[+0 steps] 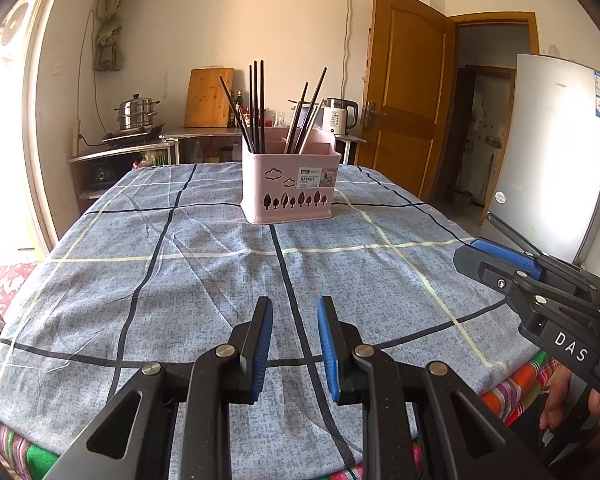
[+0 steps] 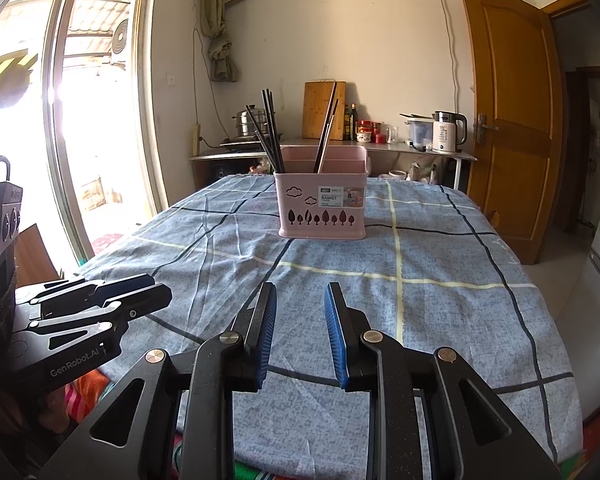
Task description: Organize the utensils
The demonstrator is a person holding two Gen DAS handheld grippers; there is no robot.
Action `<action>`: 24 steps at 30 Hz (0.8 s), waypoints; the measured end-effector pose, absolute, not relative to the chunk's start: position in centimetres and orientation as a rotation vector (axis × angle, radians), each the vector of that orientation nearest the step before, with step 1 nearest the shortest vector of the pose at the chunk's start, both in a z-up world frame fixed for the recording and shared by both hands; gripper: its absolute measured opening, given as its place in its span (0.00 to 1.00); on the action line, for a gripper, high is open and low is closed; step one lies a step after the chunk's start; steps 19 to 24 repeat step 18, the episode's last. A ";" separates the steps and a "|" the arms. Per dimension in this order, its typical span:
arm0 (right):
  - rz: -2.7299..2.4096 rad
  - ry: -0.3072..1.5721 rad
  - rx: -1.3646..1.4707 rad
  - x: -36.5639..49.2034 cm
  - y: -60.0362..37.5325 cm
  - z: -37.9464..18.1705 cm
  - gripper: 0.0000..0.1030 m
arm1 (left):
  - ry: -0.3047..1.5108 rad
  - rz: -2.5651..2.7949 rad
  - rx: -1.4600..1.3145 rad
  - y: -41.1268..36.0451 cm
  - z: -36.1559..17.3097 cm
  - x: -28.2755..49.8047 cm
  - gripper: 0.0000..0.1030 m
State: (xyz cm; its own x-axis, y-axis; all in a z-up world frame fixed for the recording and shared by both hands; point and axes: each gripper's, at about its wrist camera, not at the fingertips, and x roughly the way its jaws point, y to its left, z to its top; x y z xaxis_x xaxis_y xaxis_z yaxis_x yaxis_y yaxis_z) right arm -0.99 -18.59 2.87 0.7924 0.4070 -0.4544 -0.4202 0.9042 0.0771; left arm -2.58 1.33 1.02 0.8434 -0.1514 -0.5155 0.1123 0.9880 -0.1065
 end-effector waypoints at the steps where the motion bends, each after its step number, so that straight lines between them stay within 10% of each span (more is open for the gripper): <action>1: 0.445 0.483 -0.030 -1.0 -18.6 2.9 0.25 | 0.550 -0.138 -0.074 1.4 1.0 -2.6 0.22; 24: 0.443 0.484 -0.038 -1.0 -18.7 3.1 0.25 | 0.556 -0.115 -0.051 1.4 0.8 -2.8 0.29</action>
